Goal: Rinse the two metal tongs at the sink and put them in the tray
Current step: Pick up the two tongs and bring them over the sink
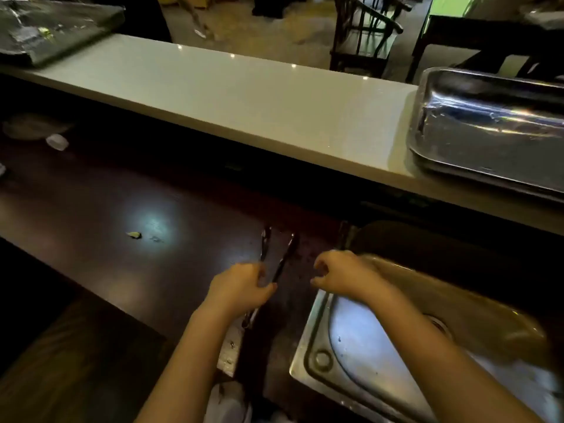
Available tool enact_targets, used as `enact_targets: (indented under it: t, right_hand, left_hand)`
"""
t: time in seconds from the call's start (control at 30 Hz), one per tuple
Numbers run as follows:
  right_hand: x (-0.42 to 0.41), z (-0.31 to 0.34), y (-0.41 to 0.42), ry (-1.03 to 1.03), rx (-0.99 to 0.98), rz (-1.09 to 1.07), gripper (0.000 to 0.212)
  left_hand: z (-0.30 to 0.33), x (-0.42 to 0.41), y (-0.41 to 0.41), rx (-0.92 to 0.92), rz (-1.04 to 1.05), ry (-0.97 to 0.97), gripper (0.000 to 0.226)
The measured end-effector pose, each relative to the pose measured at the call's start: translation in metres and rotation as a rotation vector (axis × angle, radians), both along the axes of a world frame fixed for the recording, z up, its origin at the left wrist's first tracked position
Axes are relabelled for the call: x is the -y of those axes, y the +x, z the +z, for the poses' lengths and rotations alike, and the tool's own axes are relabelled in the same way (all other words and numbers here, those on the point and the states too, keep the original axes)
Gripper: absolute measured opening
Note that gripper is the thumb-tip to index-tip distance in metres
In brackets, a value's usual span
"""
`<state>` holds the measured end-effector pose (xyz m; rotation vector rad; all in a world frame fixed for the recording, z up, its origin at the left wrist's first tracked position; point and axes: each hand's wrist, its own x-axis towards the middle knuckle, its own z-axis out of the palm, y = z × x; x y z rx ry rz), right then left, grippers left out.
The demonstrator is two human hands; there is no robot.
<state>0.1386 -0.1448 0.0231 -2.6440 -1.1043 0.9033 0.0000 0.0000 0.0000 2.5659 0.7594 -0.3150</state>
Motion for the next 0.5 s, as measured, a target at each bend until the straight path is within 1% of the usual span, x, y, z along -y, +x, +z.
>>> enact_targets:
  t: [0.1,0.2,0.27,0.33,0.4,0.5]
  right_hand:
    - [-0.031,-0.018,-0.006,-0.058,0.030,-0.055,0.037]
    - [-0.052,-0.034,-0.015,-0.060,-0.045,-0.188,0.038]
    - [-0.059,-0.044,-0.017,-0.021,-0.110,-0.306,0.039]
    - [-0.065,-0.054,-0.022,0.034,-0.185,-0.438,0.039]
    - [-0.070,-0.063,-0.027,0.098,-0.254,-0.556,0.040]
    - [-0.077,-0.075,-0.034,0.185,-0.361,-0.725,0.038]
  left_hand:
    - [-0.012,-0.021,-0.001,-0.029,0.010,-0.017,0.040]
    - [-0.027,-0.029,0.001,-0.070,0.036,-0.023,0.041]
    - [-0.037,-0.032,0.004,-0.091,0.064,-0.041,0.045]
    - [-0.044,-0.030,0.007,-0.097,0.087,-0.114,0.044]
    - [-0.050,-0.027,0.009,-0.065,0.125,-0.203,0.041]
    - [-0.057,-0.026,0.013,-0.013,0.197,-0.285,0.037]
